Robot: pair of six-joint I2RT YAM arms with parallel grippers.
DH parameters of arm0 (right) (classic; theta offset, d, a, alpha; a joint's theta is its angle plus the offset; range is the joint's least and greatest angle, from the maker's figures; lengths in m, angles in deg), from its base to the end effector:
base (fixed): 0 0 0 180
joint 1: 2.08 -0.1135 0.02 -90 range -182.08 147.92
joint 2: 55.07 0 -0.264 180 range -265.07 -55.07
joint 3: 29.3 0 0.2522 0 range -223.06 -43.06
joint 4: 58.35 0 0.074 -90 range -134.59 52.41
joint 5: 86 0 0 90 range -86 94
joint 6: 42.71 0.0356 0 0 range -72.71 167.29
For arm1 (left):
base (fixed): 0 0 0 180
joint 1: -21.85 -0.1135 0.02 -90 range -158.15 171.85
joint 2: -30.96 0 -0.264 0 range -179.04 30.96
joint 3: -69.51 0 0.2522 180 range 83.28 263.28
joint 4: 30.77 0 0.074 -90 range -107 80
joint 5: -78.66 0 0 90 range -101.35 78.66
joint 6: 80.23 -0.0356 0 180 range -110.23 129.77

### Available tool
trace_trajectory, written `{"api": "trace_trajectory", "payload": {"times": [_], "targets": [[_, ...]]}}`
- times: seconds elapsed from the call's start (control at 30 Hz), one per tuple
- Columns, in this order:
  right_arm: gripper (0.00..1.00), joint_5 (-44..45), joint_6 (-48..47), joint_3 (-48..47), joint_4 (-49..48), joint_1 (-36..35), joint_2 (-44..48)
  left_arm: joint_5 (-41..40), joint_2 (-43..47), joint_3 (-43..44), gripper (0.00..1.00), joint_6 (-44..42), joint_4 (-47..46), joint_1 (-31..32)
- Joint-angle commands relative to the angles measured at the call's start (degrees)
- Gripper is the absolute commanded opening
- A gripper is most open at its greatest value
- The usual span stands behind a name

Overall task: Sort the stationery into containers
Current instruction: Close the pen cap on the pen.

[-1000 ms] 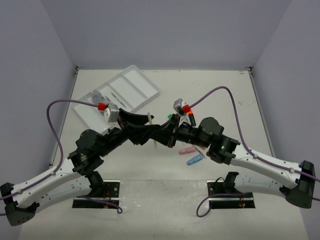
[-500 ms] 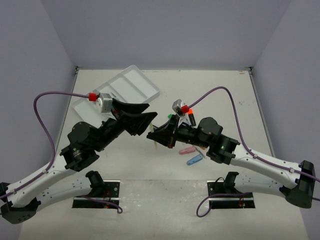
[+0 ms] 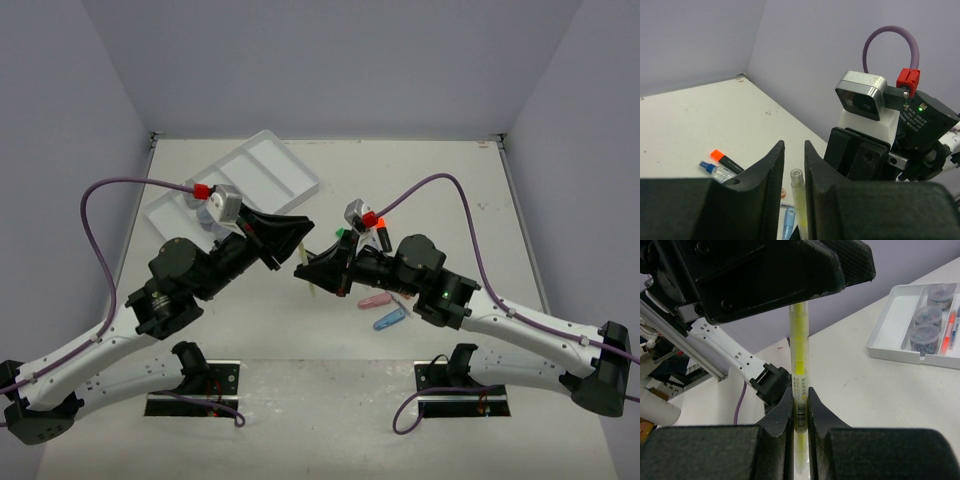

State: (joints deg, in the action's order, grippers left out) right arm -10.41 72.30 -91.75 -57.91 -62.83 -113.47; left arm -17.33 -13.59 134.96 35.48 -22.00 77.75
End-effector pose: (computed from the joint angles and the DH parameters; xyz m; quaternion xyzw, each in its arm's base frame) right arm 0.1103 0.2150 0.3630 -0.2954 0.6183 0.5551 0.4716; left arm 0.1009 -0.1424 0.4117 0.1242 0.6165 -0.4828 0.6094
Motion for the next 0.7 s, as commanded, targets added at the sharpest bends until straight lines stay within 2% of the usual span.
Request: {"api": "trace_trajectory", "payload": {"times": [0.0,0.03,0.17,0.43,0.6,0.67], "targets": [[0.0,0.8,-1.1,-2.5,-0.7,-0.2,1.4,1.8,0.7,1.3,0.19,-0.9,-0.7,-0.2],[0.0,0.9,-1.1,-2.5,-0.6,-0.2,1.5,2.2,0.7,1.2,0.18,-0.6,-0.8,-0.3],[0.0,1.9,-1.6,-3.6,0.0,-0.2,1.8,4.1,0.5,-0.1,0.0,0.8,-1.2,-0.3],[0.0,5.3,-4.3,-9.5,3.5,-0.2,0.4,5.4,0.4,-2.9,0.0,2.8,-0.7,-0.3],[0.0,7.7,-7.2,-20.2,8.7,0.7,-3.7,4.9,-1.1,-3.9,0.0,4.9,3.4,-0.3],[0.0,7.6,-8.5,-26.3,11.7,1.8,-6.9,7.3,-1.5,-5.4,0.0,6.7,2.8,-0.3]]}}
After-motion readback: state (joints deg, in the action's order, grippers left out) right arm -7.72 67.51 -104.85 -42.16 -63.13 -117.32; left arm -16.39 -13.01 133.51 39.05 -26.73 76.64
